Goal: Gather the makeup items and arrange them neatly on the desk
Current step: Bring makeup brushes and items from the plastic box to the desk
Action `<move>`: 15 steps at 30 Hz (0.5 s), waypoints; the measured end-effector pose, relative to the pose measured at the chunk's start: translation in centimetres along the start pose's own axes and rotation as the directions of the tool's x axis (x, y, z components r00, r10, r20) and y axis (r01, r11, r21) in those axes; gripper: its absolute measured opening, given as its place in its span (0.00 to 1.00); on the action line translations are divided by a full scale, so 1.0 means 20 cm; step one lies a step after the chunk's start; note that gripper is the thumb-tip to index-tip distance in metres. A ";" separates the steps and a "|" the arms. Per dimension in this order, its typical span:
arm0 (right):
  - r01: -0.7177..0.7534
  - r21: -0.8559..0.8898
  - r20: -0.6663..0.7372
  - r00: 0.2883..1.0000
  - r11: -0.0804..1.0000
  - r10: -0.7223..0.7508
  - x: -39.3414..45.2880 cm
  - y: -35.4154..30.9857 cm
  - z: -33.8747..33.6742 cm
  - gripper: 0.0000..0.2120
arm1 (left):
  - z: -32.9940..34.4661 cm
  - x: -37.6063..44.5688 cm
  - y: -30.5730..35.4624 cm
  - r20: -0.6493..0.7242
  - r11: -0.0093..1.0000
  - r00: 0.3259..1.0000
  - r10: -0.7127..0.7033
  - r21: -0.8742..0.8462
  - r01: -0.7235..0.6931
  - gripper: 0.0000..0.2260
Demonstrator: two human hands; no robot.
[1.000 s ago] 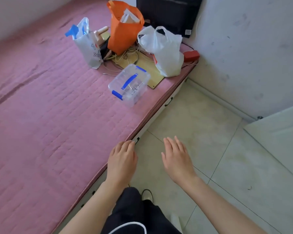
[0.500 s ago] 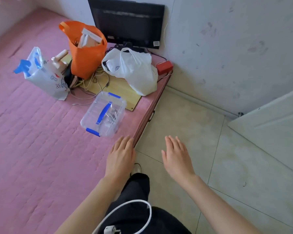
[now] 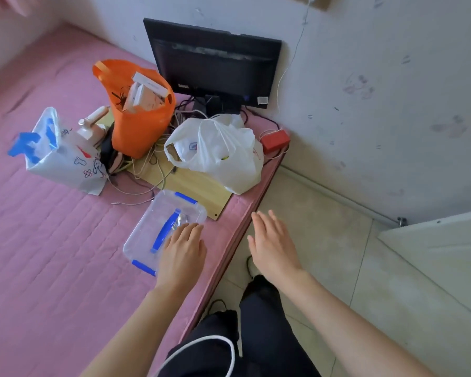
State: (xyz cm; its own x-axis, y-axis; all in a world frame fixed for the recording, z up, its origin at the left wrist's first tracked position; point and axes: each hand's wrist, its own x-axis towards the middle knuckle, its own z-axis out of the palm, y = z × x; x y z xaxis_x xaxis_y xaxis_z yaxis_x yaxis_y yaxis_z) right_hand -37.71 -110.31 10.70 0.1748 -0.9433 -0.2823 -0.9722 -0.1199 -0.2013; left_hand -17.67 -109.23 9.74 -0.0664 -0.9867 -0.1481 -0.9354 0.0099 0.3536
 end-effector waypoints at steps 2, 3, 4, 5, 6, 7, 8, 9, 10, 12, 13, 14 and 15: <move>0.061 -0.014 0.020 0.998 0.998 -0.061 0.14 0.01 -0.02 0.26 | 0.01 0.07 -0.02 0.003 0.999 0.999 -0.054 -0.008 0.054 0.14; 0.096 -0.021 0.028 0.995 0.995 -0.095 0.21 0.01 -0.04 0.26 | 0.02 0.10 -0.02 0.002 0.996 0.996 -0.084 -0.015 0.084 0.14; 0.135 -0.032 0.036 0.990 0.990 -0.134 0.27 0.02 -0.05 0.26 | 0.03 0.13 -0.02 -0.005 0.993 0.993 -0.119 -0.023 0.119 0.14; 0.176 -0.046 0.048 0.984 0.983 -0.174 0.34 0.02 -0.07 0.26 | 0.04 0.16 -0.02 -0.010 0.987 0.987 -0.160 -0.031 0.160 0.14; 0.217 -0.058 0.068 0.975 0.974 -0.213 0.40 0.02 -0.09 0.26 | 0.05 0.19 -0.01 -0.016 0.979 0.979 -0.203 -0.041 0.202 0.14; 0.260 -0.066 0.092 0.963 0.963 -0.254 0.47 0.02 -0.10 0.26 | 0.05 0.22 0.00 -0.026 0.968 0.969 -0.246 -0.053 0.244 0.15; 0.303 -0.068 0.119 0.949 0.951 -0.293 0.53 0.02 -0.12 0.26 | 0.05 0.24 0.01 -0.039 0.956 0.957 -0.289 -0.067 0.286 0.15; 0.345 -0.068 0.149 0.931 0.936 -0.332 0.59 0.02 -0.13 0.26 | 0.06 0.27 0.02 -0.050 0.941 0.941 -0.334 -0.084 0.329 0.15; 0.387 -0.068 0.181 0.911 0.920 -0.370 0.64 0.02 -0.13 0.26 | 0.06 0.29 0.04 -0.057 0.923 0.924 -0.378 -0.103 0.371 0.16; 0.458 -0.069 0.223 0.873 0.886 -0.434 0.73 0.01 -0.14 0.26 | 0.08 0.31 0.06 -0.066 0.888 0.890 -0.451 -0.138 0.440 0.16; 0.495 -0.067 0.239 0.851 0.866 -0.467 0.78 0.00 -0.14 0.25 | 0.09 0.32 0.07 -0.077 0.869 0.871 -0.485 -0.154 0.470 0.15; 0.530 -0.067 0.257 0.828 0.845 -0.499 0.82 -0.01 -0.14 0.25 | 0.10 0.33 0.08 -0.083 0.848 0.851 -0.519 -0.172 0.501 0.15; 0.563 -0.069 0.277 0.804 0.824 -0.526 0.86 -0.02 -0.13 0.25 | 0.11 0.33 0.08 -0.088 0.827 0.829 -0.552 -0.187 0.530 0.14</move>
State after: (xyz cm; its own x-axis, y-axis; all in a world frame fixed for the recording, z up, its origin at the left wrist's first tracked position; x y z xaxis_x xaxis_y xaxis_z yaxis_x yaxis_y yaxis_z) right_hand -34.71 -127.26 8.27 0.6952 -0.6094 -0.3813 -0.7132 -0.6512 -0.2596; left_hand -20.39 -115.43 7.27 0.4915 -0.8381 -0.2365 -0.7436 -0.5453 0.3870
